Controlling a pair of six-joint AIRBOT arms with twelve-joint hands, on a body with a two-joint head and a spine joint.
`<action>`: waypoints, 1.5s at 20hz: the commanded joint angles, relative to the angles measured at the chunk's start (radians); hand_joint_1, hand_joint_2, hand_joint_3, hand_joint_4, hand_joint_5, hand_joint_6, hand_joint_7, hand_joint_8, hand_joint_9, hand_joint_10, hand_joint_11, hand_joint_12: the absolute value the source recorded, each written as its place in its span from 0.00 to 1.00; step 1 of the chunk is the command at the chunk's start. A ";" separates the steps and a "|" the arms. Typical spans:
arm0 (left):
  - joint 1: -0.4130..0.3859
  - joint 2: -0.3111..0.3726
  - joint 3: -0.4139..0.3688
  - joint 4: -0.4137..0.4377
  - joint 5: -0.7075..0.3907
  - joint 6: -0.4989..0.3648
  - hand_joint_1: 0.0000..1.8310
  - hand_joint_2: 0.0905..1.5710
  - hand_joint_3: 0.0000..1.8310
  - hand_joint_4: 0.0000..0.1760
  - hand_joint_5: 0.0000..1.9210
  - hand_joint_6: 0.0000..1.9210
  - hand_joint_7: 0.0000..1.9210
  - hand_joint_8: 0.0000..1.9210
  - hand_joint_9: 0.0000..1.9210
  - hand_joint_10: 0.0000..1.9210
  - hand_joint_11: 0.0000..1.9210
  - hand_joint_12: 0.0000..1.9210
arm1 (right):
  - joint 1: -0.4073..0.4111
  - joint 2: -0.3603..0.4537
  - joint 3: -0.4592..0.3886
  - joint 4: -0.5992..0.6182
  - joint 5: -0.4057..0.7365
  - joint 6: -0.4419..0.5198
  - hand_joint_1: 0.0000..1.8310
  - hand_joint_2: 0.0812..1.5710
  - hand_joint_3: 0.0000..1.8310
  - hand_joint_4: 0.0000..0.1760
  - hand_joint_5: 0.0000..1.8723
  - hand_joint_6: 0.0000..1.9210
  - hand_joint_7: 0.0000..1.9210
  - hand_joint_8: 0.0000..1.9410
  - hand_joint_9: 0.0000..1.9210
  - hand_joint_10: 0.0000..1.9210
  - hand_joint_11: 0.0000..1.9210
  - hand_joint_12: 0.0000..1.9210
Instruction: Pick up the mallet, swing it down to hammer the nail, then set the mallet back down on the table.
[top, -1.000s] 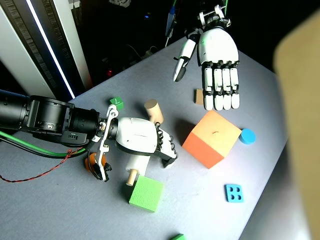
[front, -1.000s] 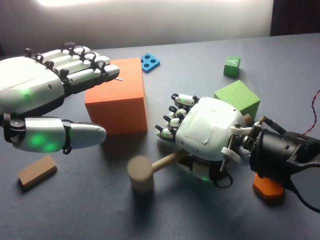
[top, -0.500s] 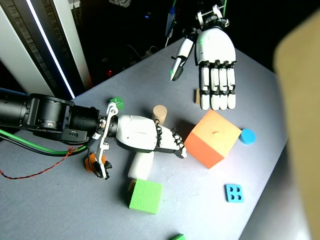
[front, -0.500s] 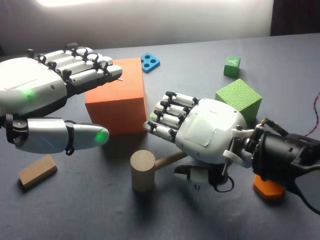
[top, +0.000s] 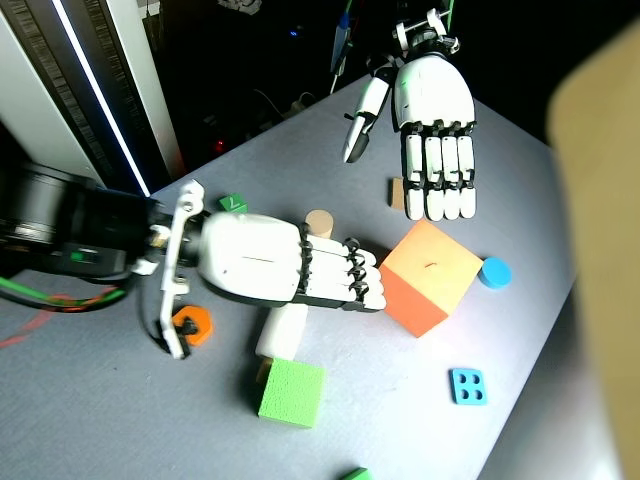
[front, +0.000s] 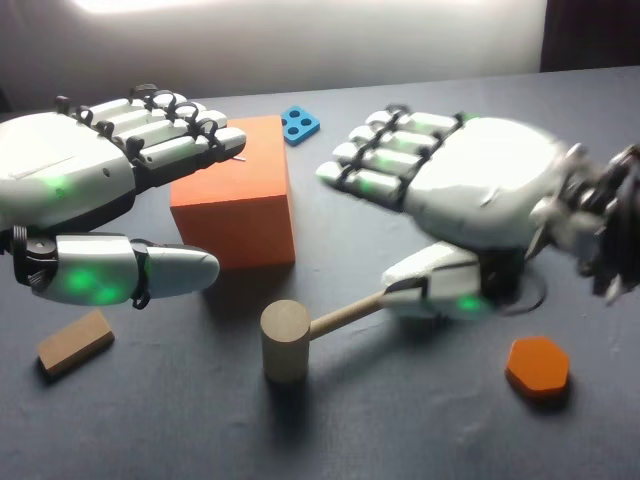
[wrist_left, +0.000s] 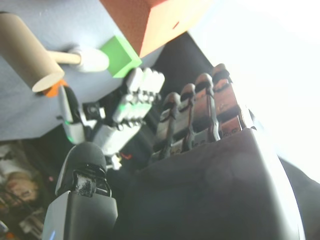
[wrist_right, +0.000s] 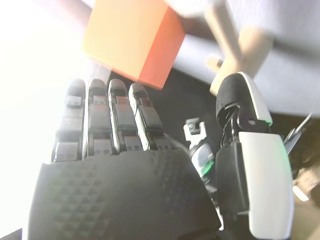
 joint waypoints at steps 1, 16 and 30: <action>-0.012 0.012 0.002 -0.024 -0.106 -0.002 0.00 0.78 0.00 0.00 0.02 0.00 0.00 0.00 0.00 0.00 0.00 0.00 | 0.029 0.034 -0.011 0.041 0.001 0.003 0.19 0.70 0.00 0.00 0.01 0.00 0.01 0.00 0.01 0.00 0.00 0.05; -0.026 0.004 -0.033 -0.024 -0.109 0.007 0.00 0.78 0.00 0.00 0.07 0.01 0.07 0.00 0.05 0.00 0.01 0.01 | 0.093 0.294 -0.170 0.144 0.168 -0.055 0.19 0.68 0.00 0.00 0.09 0.00 0.10 0.00 0.09 0.01 0.00 0.27; -0.095 -0.019 -0.070 -0.024 -0.072 0.041 0.00 0.79 0.00 0.00 0.05 0.00 0.04 0.00 0.02 0.00 0.00 0.00 | 0.090 0.286 -0.170 0.143 0.121 -0.046 0.24 0.73 0.00 0.00 0.16 0.00 0.16 0.00 0.16 0.01 0.00 0.42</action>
